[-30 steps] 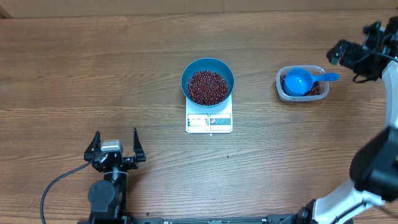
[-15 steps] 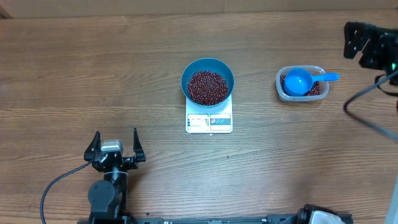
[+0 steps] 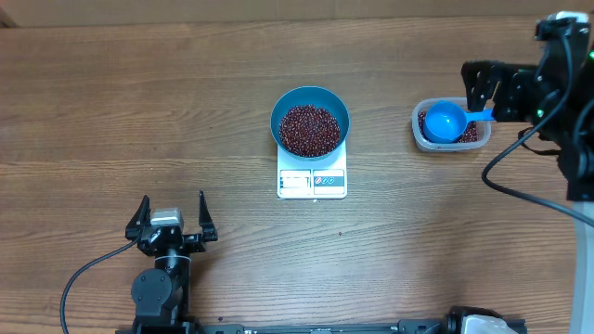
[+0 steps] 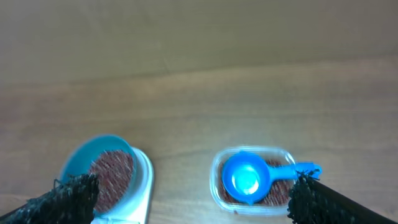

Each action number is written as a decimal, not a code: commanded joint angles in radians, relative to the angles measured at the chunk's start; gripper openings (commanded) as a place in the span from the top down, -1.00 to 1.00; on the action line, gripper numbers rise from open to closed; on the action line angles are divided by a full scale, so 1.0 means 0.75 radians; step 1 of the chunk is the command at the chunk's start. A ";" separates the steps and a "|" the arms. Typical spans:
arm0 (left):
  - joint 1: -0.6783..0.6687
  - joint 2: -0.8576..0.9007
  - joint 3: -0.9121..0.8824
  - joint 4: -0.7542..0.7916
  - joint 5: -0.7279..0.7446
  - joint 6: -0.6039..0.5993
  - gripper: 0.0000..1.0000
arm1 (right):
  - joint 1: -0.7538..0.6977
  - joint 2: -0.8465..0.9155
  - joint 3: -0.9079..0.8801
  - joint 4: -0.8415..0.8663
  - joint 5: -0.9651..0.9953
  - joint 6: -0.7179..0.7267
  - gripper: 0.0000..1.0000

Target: Scoop item into bowl and weigh 150g on scale

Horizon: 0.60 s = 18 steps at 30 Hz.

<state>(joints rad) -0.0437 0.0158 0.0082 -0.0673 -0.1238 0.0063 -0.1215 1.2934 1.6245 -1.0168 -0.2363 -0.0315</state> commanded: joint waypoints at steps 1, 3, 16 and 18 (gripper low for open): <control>0.006 -0.015 -0.005 -0.001 0.012 -0.013 -0.99 | 0.010 0.033 -0.095 0.031 0.035 -0.096 -1.00; 0.006 -0.015 -0.005 -0.001 0.012 -0.013 -0.99 | 0.012 0.033 -0.187 0.078 0.035 -0.151 -1.00; 0.006 -0.015 -0.005 -0.001 0.012 -0.013 -0.99 | 0.012 -0.012 -1.130 1.054 -0.280 -0.203 -1.00; 0.006 -0.015 -0.005 -0.001 0.012 -0.013 -0.99 | 0.012 -0.018 -1.223 1.198 -0.326 -0.199 -1.00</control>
<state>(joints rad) -0.0437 0.0151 0.0082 -0.0673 -0.1207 0.0063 -0.1169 1.3117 0.7853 -0.2001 -0.3706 -0.1768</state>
